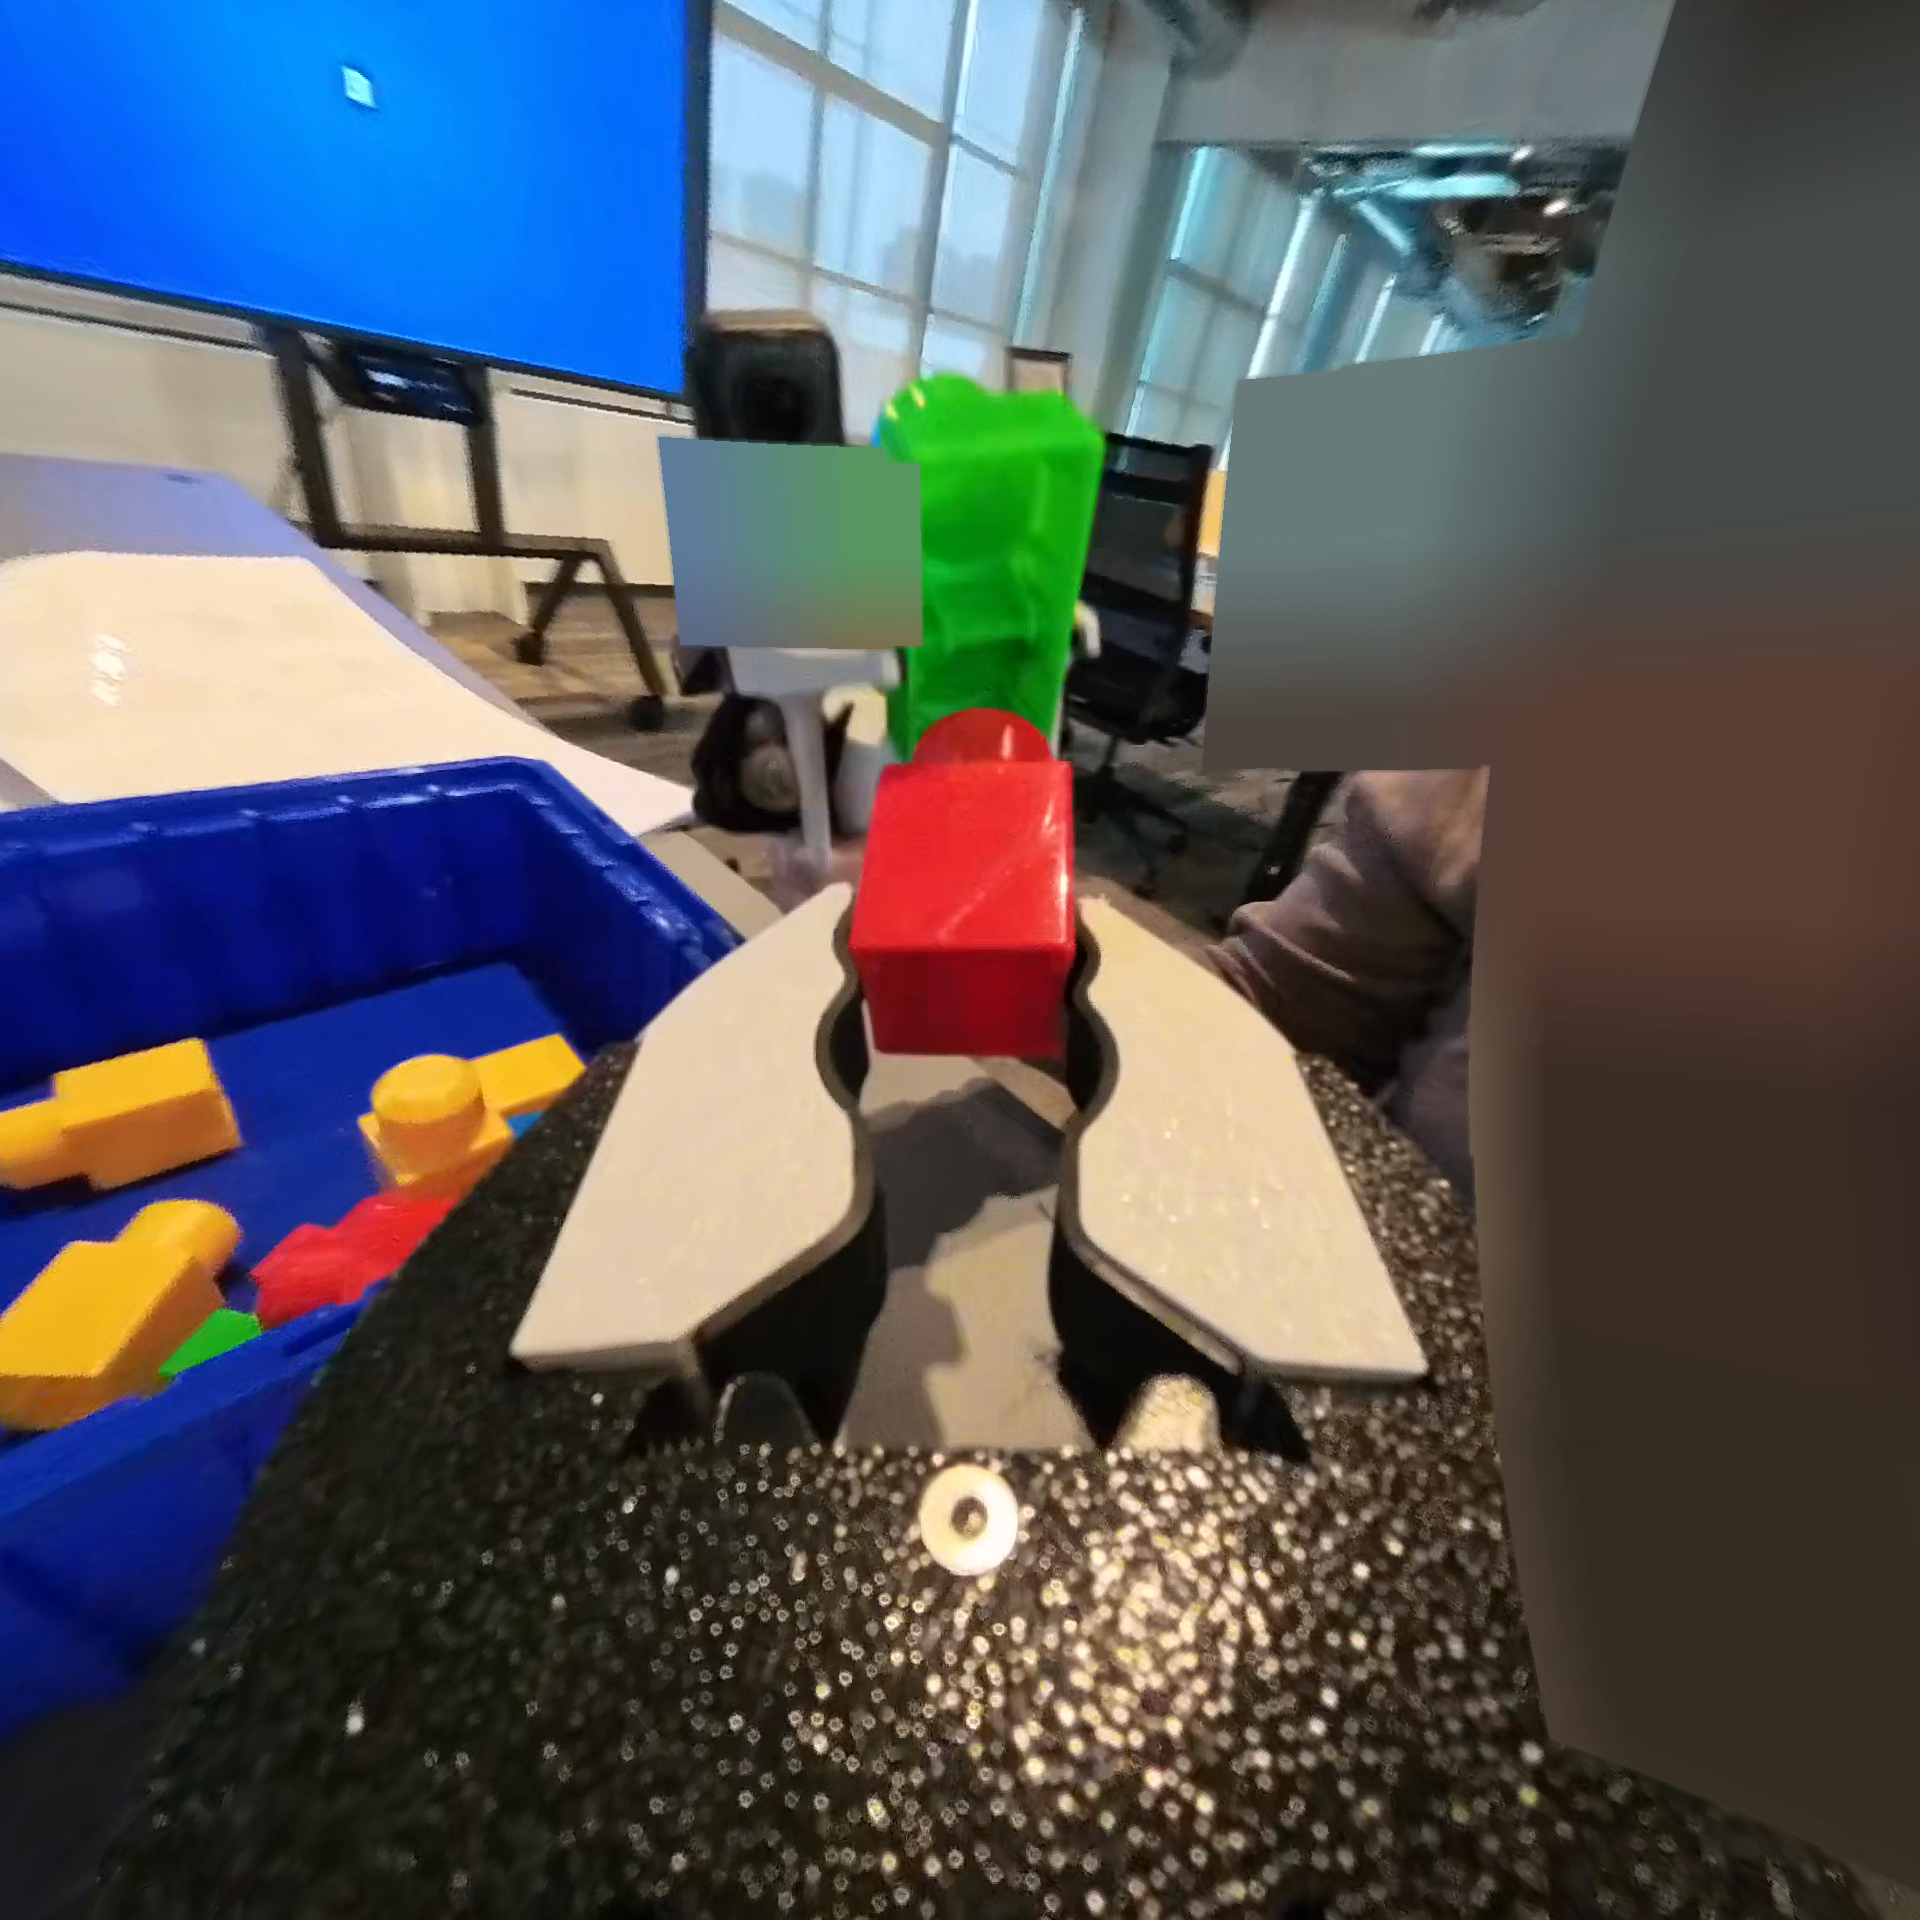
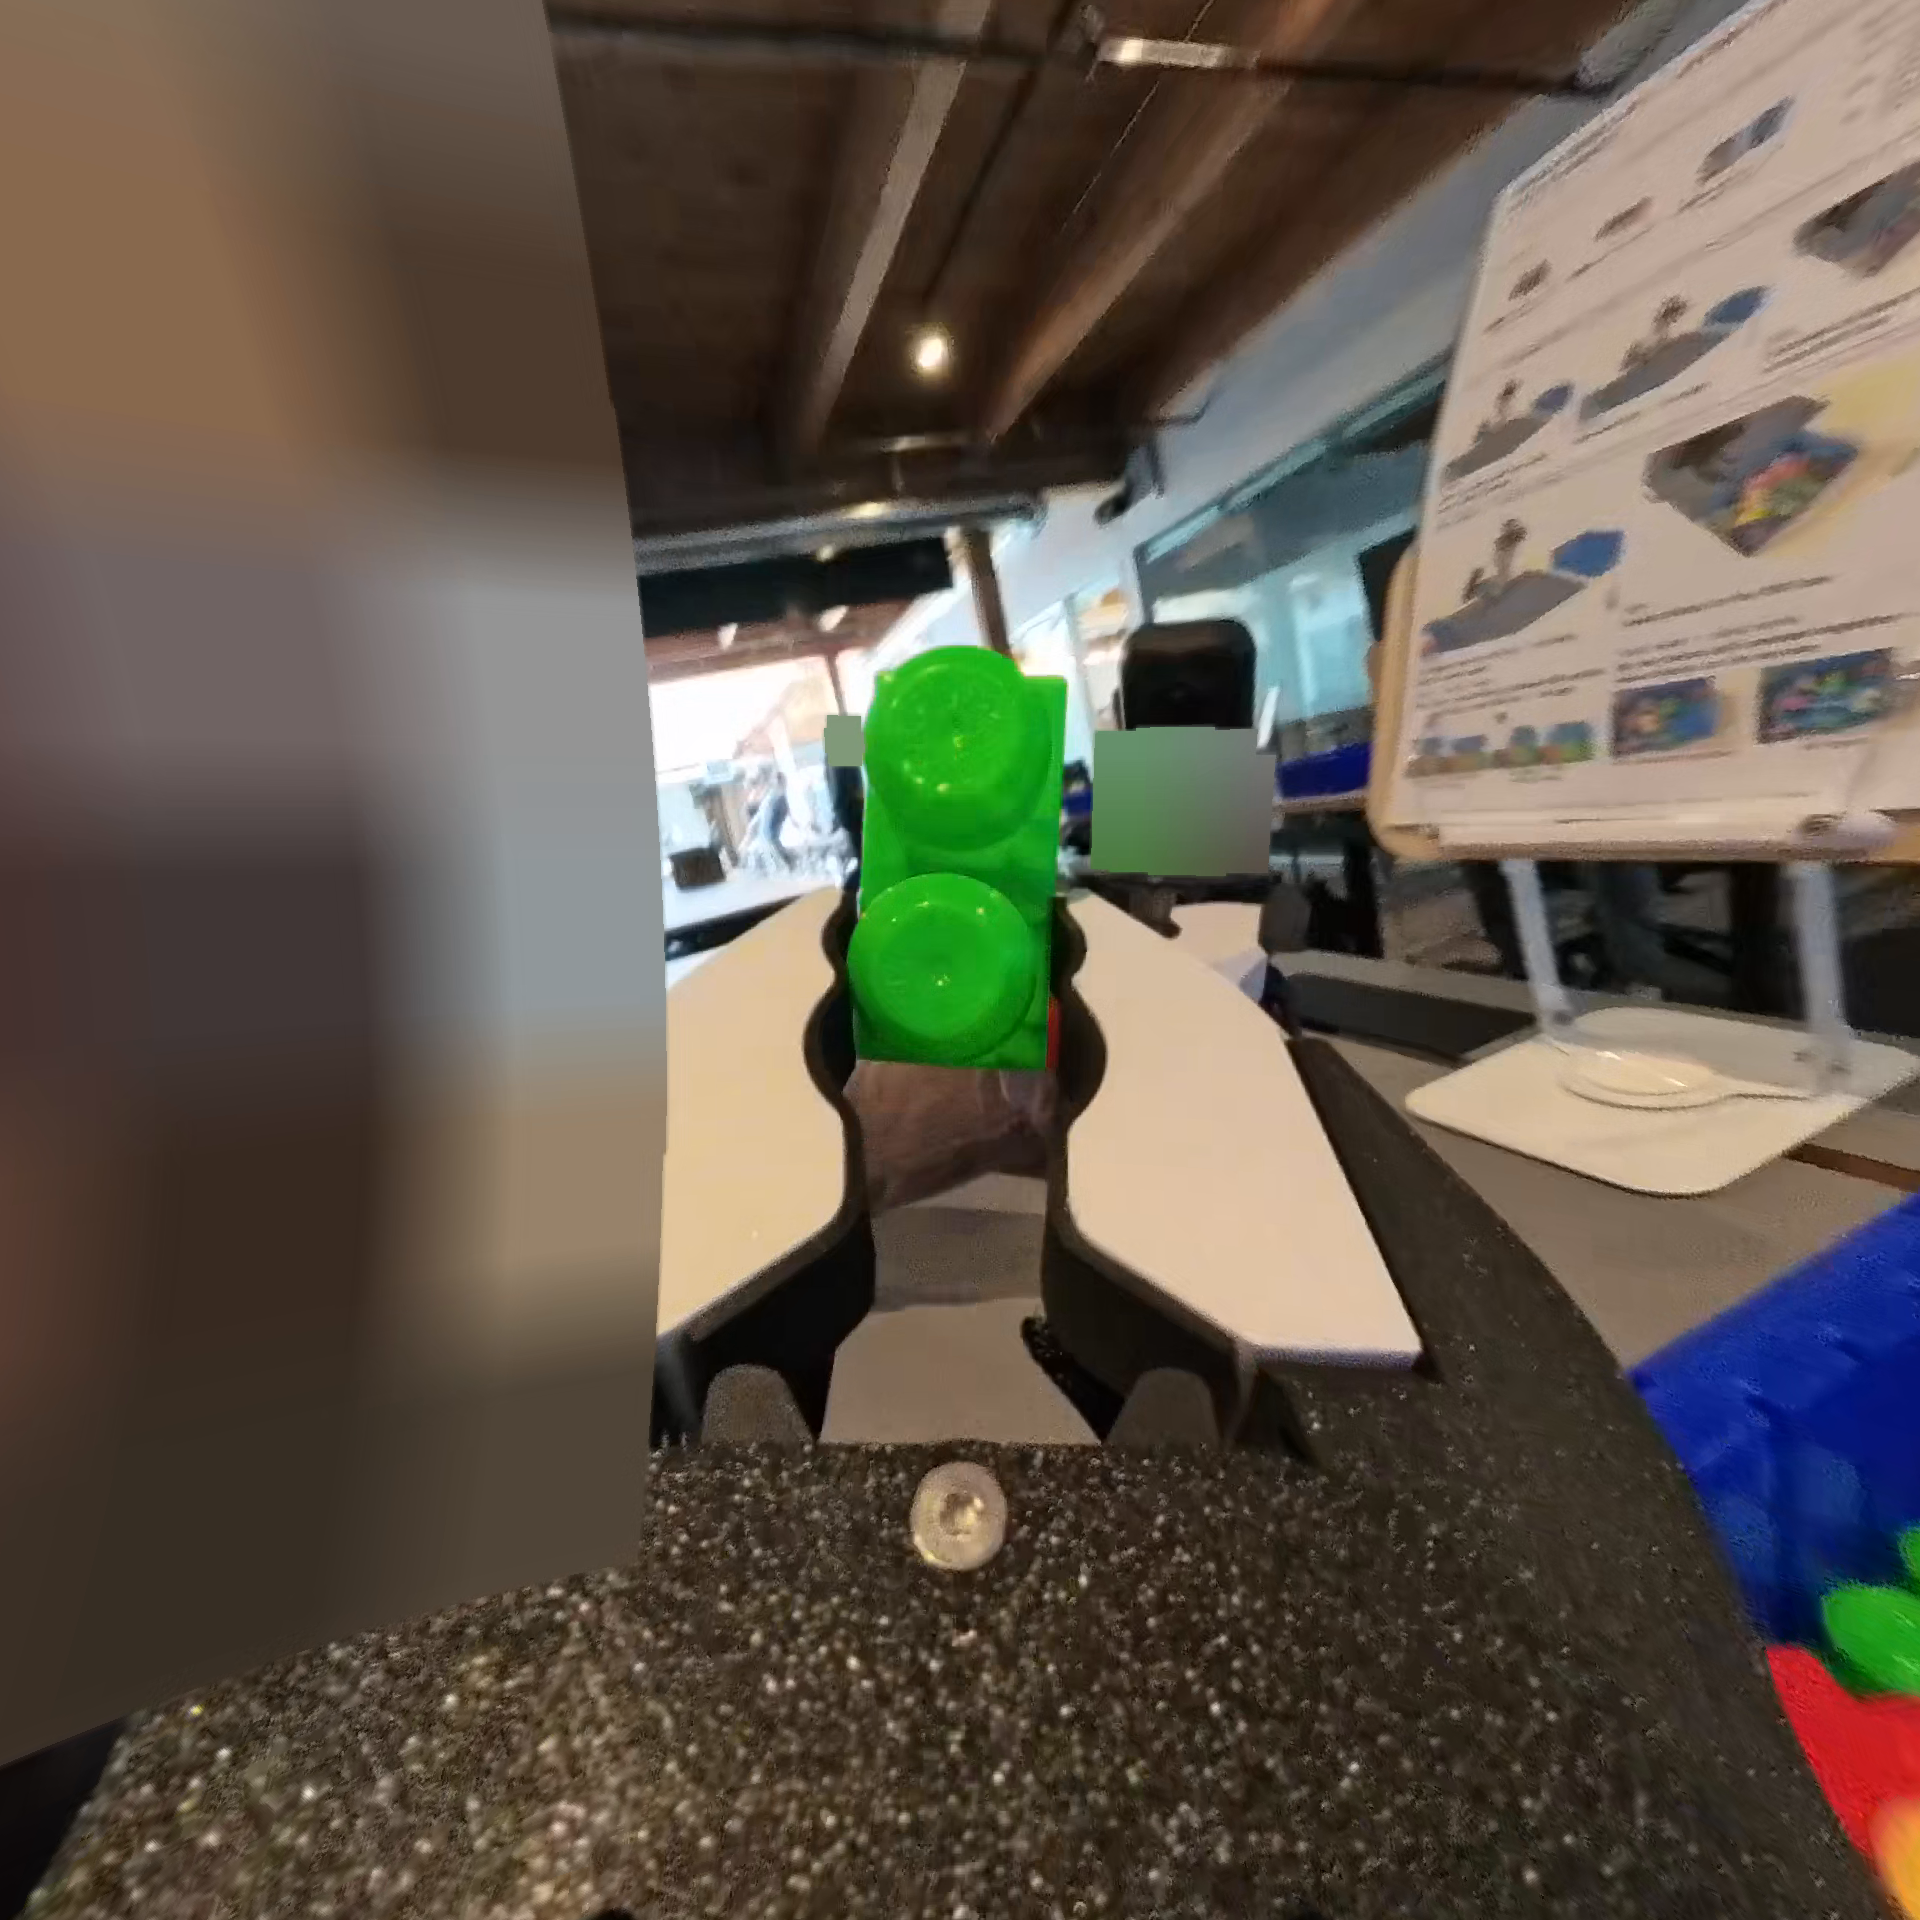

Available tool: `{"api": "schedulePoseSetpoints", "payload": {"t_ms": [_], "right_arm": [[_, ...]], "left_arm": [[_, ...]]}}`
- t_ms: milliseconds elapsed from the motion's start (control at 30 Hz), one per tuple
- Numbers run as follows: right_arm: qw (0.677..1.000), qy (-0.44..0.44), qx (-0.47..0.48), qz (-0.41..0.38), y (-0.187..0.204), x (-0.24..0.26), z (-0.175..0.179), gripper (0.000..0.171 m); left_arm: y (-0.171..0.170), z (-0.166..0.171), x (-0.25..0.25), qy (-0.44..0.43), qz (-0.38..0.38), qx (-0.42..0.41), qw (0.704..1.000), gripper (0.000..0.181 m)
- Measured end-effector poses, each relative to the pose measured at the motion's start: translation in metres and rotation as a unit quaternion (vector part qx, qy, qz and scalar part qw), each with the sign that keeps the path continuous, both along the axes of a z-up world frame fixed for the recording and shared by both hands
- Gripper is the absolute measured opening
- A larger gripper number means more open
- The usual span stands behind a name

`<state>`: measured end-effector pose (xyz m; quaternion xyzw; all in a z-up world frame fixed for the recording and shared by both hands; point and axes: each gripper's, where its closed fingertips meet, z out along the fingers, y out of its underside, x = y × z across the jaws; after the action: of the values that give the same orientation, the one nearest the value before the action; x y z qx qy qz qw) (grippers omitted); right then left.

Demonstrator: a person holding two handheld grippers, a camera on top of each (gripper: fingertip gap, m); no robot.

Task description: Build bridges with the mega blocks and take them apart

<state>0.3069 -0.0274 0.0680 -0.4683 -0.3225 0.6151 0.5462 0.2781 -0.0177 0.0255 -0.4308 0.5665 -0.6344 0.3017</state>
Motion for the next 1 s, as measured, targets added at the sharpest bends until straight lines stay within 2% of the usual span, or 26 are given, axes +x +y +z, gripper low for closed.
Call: {"api": "schedulePoseSetpoints", "payload": {"t_ms": [33,100,167,233,467,533,567,600,667,833,1000], "right_arm": [[1.000,0.006,-0.003,-0.024,0.005,0.009,0.000,0.035],[0.995,-0.023,-0.006,-0.094,0.013,0.019,-0.007,0.035],[0.983,-0.066,-0.007,-0.173,0.020,0.023,-0.015,0.035],[0.975,-0.084,-0.002,-0.205,0.016,0.020,-0.017,0.035],[0.955,-0.139,0.018,-0.262,0.003,0.000,-0.019,0.035],[0.948,-0.157,0.014,-0.276,0.006,-0.003,-0.025,0.035],[0.946,-0.165,0.009,-0.279,0.008,-0.005,-0.028,0.035],[0.944,-0.175,0.002,-0.280,0.011,-0.007,-0.033,0.035],[0.943,-0.190,-0.006,-0.274,0.015,-0.012,-0.041,0.035],[0.935,-0.270,0.006,-0.228,0.013,-0.045,-0.065,0.035],[0.904,-0.358,0.032,-0.231,0.031,-0.061,-0.077,0.035]], "left_arm": [[0.011,-0.004,0.003,0.010,0.017,-0.006,1.000,0.035],[0.047,-0.013,0.015,0.040,0.109,0.005,0.993,0.036],[0.082,-0.024,0.026,0.081,0.198,0.026,0.977,0.036],[0.103,-0.037,0.034,0.125,0.254,0.049,0.958,0.037],[0.130,-0.065,0.047,0.203,0.343,0.085,0.913,0.038],[0.130,-0.069,0.050,0.205,0.345,0.078,0.912,0.039],[0.128,-0.069,0.051,0.203,0.340,0.069,0.916,0.046],[0.126,-0.070,0.049,0.204,0.339,0.058,0.917,0.065],[0.123,-0.071,0.037,0.207,0.345,0.045,0.915,0.081],[0.122,-0.061,-0.034,0.111,0.436,0.011,0.893,0.080],[0.111,-0.061,-0.125,0.006,0.564,0.023,0.825,0.073]]}}
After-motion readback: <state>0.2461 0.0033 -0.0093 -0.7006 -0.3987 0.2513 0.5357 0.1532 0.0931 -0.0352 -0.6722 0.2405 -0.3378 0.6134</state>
